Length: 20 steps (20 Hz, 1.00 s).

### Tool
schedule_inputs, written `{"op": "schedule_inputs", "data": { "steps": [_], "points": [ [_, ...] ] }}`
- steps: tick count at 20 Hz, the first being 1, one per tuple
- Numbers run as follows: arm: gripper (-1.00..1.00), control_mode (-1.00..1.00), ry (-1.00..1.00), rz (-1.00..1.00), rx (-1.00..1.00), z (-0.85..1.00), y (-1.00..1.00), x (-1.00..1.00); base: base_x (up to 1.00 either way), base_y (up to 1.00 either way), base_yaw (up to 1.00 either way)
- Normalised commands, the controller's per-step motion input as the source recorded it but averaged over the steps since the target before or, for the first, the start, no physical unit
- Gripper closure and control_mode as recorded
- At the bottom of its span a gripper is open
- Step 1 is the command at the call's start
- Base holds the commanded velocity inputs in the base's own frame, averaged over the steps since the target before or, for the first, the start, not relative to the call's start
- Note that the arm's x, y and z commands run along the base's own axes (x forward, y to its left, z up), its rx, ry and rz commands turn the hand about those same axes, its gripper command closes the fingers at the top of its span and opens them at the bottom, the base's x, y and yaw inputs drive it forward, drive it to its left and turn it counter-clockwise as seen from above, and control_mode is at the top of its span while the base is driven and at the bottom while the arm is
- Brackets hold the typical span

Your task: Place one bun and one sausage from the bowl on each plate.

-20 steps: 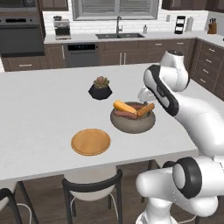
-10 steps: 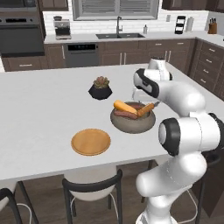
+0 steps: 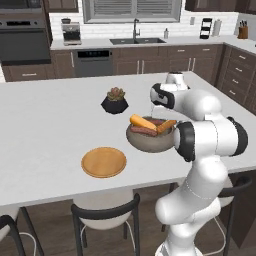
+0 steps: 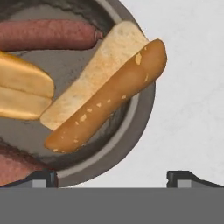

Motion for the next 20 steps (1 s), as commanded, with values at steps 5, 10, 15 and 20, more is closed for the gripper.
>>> {"op": "schedule_inputs", "data": {
  "steps": [5, 10, 15, 20],
  "points": [
    [-1.0, -1.0, -0.13, -0.1, 0.0, -0.08, -0.03, 0.39, 0.0, 0.0, 0.0],
    [-1.0, -1.0, -0.03, -0.12, 0.0, -0.43, 0.0, 0.37, 0.0, 0.0, 0.0],
    [-1.0, -1.0, -0.01, -0.16, 0.06, -0.25, 0.0, 0.28, 0.0, 0.0, 0.0],
    [-1.0, -1.0, -0.03, -0.04, 0.03, 0.03, -0.05, -0.03, 0.0, 0.0, 0.0]
  ]
}}
